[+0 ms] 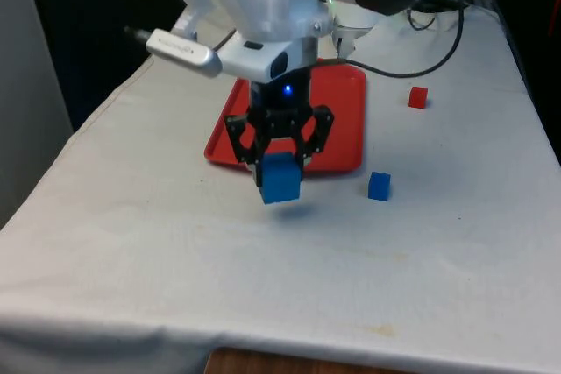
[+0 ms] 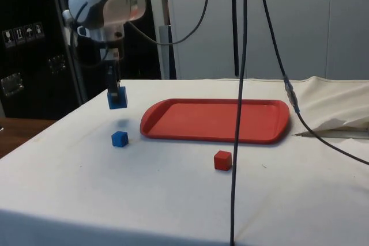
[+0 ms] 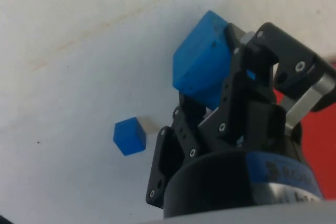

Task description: Pick up the largest block and place it onto the tray.

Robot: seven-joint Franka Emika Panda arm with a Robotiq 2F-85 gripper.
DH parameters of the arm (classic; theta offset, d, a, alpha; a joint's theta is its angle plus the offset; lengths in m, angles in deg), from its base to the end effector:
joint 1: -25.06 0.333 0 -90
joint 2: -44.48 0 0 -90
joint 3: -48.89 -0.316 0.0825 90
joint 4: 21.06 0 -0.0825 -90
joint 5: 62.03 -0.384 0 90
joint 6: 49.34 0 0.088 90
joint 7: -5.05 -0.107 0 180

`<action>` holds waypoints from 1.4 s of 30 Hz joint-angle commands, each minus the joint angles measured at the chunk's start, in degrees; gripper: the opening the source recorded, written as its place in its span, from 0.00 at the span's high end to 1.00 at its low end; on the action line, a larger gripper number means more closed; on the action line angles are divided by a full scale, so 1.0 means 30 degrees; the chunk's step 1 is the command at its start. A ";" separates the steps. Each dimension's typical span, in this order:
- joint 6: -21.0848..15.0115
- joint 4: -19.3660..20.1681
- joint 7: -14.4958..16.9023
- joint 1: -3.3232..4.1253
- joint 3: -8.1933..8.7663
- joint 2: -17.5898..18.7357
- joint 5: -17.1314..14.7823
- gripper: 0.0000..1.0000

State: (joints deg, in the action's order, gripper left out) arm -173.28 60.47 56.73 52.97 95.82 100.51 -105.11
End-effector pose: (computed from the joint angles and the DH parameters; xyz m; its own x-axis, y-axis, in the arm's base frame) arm 0.7251 -0.0792 0.2336 0.9077 0.4163 0.0520 0.4119 -0.9078 0.0787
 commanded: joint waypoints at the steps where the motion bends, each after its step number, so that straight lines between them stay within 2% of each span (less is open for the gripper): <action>1: 0.0057 0.0134 0.0038 0.0115 0.0134 -0.0191 0.0115 1.00; 4: 0.0267 0.0115 0.0019 0.0210 0.0344 -0.0439 0.0134 1.00; 5: 0.0172 0.0000 0.0019 0.0095 0.0210 -0.0248 0.0000 1.00; 6: 0.0325 0.0115 0.0019 0.0248 0.0420 -0.0516 0.0134 1.00; 14: 0.0993 0.0248 0.0019 0.0630 0.1050 -0.1299 0.0248 1.00; 15: 0.1031 0.0019 0.0019 0.0458 0.0917 -0.1127 0.0115 1.00; 16: 0.1089 0.0286 0.0038 0.0688 0.1127 -0.1394 0.0267 1.00; 23: 0.1318 0.1146 0.0057 0.1241 0.1604 -0.2330 0.0477 1.00; 24: 0.1318 0.1280 0.0057 0.1299 0.1642 -0.2464 0.0516 1.00; 25: 0.1432 0.0898 0.0019 0.1031 0.1432 -0.2235 0.0401 1.00; 26: 0.1318 0.1413 0.0057 0.1375 0.1700 -0.2597 0.0573 1.00; 28: 0.1318 0.1795 0.0019 0.1566 0.1795 -0.3037 0.0764 1.00; 42: 0.1241 0.3533 -0.0554 0.2311 0.1853 -0.5042 0.1853 1.00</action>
State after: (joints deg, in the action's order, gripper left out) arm -168.86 69.18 55.41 58.64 100.57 86.65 -100.36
